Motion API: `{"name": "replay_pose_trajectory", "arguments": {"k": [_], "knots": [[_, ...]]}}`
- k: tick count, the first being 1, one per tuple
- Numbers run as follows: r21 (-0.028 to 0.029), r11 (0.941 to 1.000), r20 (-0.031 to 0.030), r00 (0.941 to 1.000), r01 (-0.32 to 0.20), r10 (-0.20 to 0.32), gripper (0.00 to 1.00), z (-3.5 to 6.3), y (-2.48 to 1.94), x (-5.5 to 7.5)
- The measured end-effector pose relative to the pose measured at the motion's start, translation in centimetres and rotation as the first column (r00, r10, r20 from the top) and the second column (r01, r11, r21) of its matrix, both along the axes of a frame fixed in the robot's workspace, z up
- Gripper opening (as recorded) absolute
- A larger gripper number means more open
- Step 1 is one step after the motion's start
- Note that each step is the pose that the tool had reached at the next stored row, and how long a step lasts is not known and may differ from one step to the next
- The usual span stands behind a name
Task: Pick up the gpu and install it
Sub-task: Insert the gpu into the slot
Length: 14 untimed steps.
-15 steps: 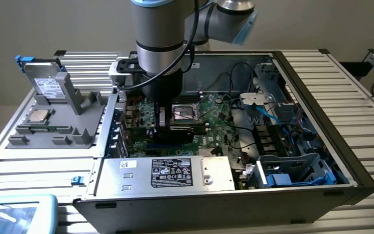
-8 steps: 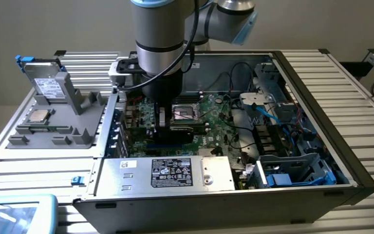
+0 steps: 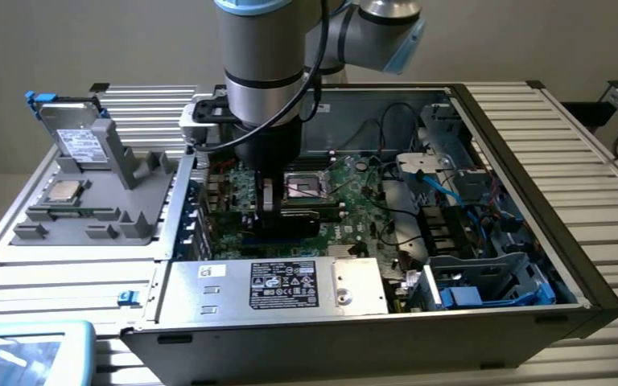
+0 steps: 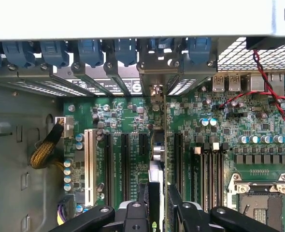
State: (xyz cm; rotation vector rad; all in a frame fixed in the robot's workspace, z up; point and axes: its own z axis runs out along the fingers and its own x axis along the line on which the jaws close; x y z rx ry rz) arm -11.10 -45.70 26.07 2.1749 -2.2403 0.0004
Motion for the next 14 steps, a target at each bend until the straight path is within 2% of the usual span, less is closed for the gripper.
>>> {"name": "replay_pose_trajectory", "arguments": {"k": [10,14], "knots": [[0.0006,1.0,0.0,1.0,0.0,0.0,0.27,-0.17,-0.06,0.0],[0.0031,1.0,0.0,1.0,0.0,0.0,0.27,-0.19,-0.05,0.0]]}}
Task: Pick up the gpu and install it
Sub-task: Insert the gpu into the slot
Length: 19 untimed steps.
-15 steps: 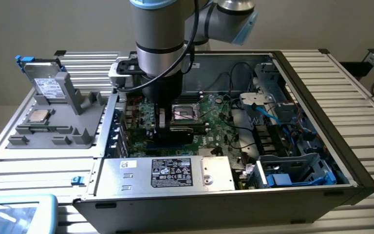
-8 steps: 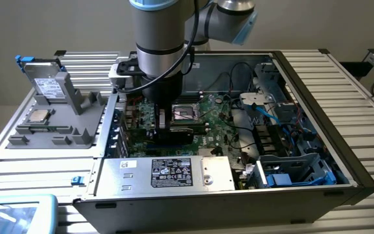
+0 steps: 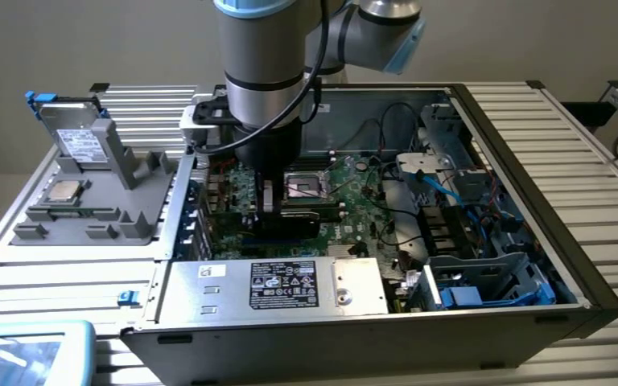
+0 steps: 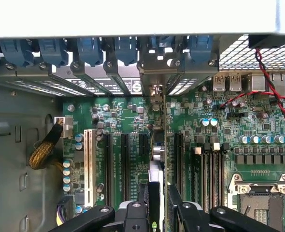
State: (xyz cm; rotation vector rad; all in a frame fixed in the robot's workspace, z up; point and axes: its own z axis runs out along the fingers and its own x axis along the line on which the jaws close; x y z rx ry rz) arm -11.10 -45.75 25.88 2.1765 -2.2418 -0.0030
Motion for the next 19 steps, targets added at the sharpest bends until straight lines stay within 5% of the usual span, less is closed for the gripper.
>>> {"name": "replay_pose_trajectory", "arguments": {"k": [19], "knots": [[0.0104,0.9999,-0.0001,1.0,0.0,0.0,0.27,-0.15,-0.13,-0.02]]}}
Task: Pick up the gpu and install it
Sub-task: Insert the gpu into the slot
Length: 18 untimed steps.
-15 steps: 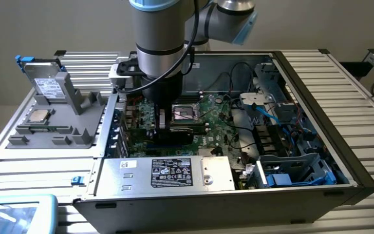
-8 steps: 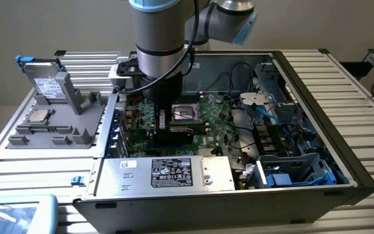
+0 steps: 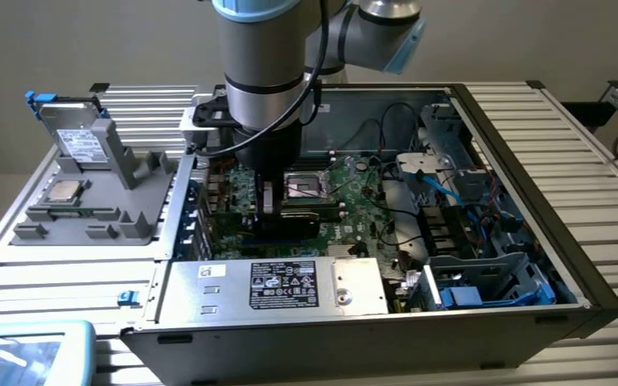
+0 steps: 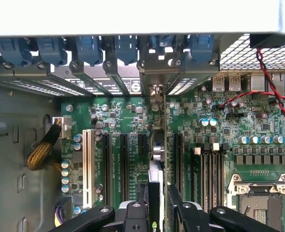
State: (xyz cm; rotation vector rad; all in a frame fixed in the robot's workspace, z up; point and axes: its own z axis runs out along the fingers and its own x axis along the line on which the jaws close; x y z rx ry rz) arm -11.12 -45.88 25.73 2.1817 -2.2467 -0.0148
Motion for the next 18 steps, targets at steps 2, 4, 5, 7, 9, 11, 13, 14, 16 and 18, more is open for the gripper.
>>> {"name": "replay_pose_trajectory", "arguments": {"k": [2,4,5,7,9,11,13,14,16,18], "knots": [[0.0007,1.0,-0.0001,1.0,0.0,0.0,0.27,0.0,0.0,-0.01],[0.001,1.0,-0.0001,1.0,0.0,0.0,0.27,-0.01,0.0,-0.02],[0.001,1.0,-0.0001,1.0,0.0,0.0,0.27,-0.01,0.0,-0.02],[0.001,1.0,-0.0001,1.0,0.0,0.0,0.27,-0.01,0.0,-0.02],[0.001,1.0,-0.0001,1.0,0.0,0.0,0.27,-0.01,0.0,-0.02],[0.001,1.0,-0.0001,1.0,0.0,0.0,0.27,-0.01,0.0,-0.02],[0.0011,1.0,-0.0001,1.0,0.0,0.0,0.27,-0.07,0.0,-0.02],[0.0006,1.0,-0.0003,1.0,0.0,0.0,0.27,-0.14,-0.01,-0.02],[0.0004,1.0,-0.0004,1.0,0.0,0.0,0.27,-0.18,-0.01,-0.02],[0.0007,1.0,-0.0003,1.0,0.0,0.0,0.27,-0.2,0.0,-0.01]]}}
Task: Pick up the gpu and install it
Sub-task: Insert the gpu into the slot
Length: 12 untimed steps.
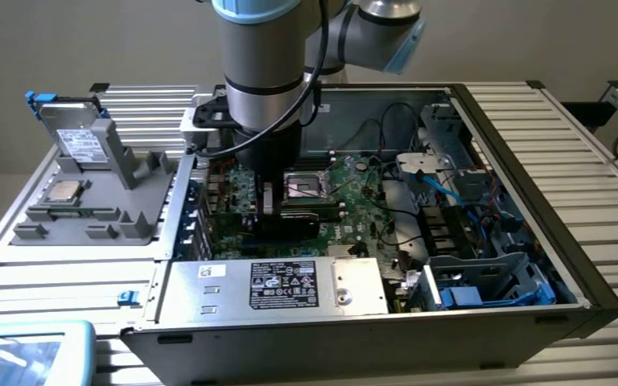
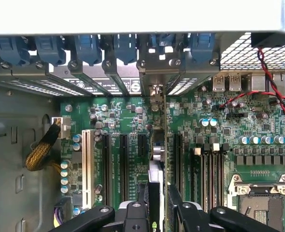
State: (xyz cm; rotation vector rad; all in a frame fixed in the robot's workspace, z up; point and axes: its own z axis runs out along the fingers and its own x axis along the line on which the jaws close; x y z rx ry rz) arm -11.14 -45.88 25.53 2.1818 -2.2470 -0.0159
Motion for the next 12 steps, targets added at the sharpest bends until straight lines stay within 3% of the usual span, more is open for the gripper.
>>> {"name": "replay_pose_trajectory", "arguments": {"k": [12], "knots": [[0.0009,1.0,0.0005,1.0,0.0,0.0,0.27,-0.22,0.01,0.0]]}}
